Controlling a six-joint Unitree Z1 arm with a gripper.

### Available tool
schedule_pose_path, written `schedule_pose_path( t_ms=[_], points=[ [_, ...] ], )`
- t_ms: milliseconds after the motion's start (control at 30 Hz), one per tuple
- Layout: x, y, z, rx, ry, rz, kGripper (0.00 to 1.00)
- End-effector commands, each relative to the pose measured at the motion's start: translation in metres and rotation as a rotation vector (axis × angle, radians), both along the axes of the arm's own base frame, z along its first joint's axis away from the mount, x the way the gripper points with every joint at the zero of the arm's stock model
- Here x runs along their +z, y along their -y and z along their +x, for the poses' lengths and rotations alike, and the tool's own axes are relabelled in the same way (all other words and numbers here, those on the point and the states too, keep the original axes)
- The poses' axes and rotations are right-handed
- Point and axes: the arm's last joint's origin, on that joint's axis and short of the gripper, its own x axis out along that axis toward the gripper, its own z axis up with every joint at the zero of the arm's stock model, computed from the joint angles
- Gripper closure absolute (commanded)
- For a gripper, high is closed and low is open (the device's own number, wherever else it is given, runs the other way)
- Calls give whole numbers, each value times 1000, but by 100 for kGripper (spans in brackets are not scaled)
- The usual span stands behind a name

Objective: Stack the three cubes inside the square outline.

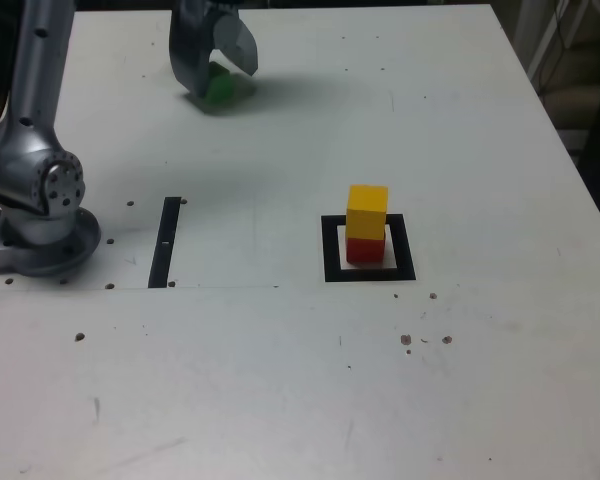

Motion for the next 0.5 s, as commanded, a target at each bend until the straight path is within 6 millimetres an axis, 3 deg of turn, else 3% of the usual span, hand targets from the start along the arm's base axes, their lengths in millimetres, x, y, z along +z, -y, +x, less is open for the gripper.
schedule_pose_path(
  t_ms=[0, 100, 467],
  points=[
    [-2, -1, 1, -6, -1, 3, 61],
    [-1, -2, 2, -9, 2, 11, 70],
    [-1, -1, 3, -13, 2, 9, 71]
  ],
)
